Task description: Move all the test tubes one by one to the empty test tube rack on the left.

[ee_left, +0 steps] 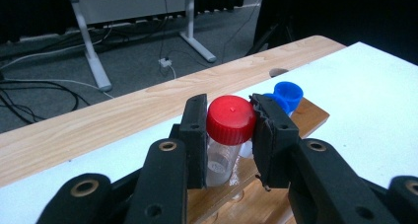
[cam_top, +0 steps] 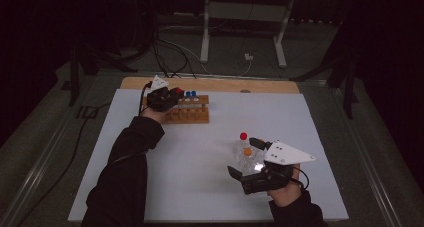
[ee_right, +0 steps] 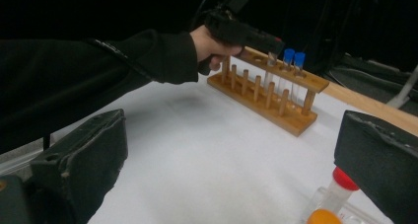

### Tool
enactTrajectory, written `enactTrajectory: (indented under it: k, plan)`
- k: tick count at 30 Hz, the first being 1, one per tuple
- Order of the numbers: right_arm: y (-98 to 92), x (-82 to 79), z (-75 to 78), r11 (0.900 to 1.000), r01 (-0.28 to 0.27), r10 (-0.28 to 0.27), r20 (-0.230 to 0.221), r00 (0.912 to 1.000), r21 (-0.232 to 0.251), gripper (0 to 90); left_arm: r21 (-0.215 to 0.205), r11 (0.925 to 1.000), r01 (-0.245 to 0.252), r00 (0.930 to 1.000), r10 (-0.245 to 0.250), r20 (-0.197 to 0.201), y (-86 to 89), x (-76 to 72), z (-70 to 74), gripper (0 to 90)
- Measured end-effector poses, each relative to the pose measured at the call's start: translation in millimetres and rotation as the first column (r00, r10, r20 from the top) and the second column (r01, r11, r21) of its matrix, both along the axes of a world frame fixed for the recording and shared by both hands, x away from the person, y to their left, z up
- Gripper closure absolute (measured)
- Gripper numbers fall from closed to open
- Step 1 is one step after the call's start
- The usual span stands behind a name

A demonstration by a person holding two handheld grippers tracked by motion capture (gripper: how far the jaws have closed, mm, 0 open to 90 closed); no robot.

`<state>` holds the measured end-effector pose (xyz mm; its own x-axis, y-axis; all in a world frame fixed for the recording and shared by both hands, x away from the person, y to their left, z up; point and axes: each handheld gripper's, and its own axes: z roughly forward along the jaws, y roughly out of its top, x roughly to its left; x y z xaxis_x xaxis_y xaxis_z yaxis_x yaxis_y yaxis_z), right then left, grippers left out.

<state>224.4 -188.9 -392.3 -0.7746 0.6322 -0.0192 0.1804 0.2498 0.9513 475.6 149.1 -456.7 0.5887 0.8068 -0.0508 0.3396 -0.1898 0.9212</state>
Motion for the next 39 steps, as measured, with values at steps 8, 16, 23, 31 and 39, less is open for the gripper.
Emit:
enactTrajectory:
  k: [8, 16, 23, 31, 39]
  plan:
    - [-16.3, 13.5, 18.4, 0.999, 0.003, -0.003, 0.007, 1.0, 0.047, 3.1, -0.016, 0.9999, 0.003, 1.0, -0.003, 0.001, 6.4, -17.9, 10.6, 42.1]
    - [-28.4, 43.7, 17.6, 0.998, 0.065, -0.064, -0.055, 0.9964, 0.024, 5.8, -0.073, 0.9921, 0.102, 0.9945, -0.1, 0.03, 21.5, -58.3, 31.8, 10.9]
    - [-26.1, 67.0, 3.0, 0.989, 0.141, -0.146, -0.105, 0.9837, -0.053, 11.4, -0.095, 0.9754, 0.199, 0.9796, -0.195, 0.049, 32.6, -103.3, 35.3, 1.3]
    - [-20.7, 86.8, -17.5, 0.972, 0.188, -0.209, -0.151, 0.9661, -0.143, 34.2, -0.119, 0.9539, 0.276, 0.9609, -0.27, 0.062, 34.7, -149.3, 17.5, 1.3]
    - [-13.3, 95.0, -29.3, 0.954, 0.198, -0.239, -0.174, 0.9552, -0.226, 52.0, -0.112, 0.9472, 0.3, 0.9538, -0.298, 0.04, 32.8, -163.4, 4.3, 1.3]
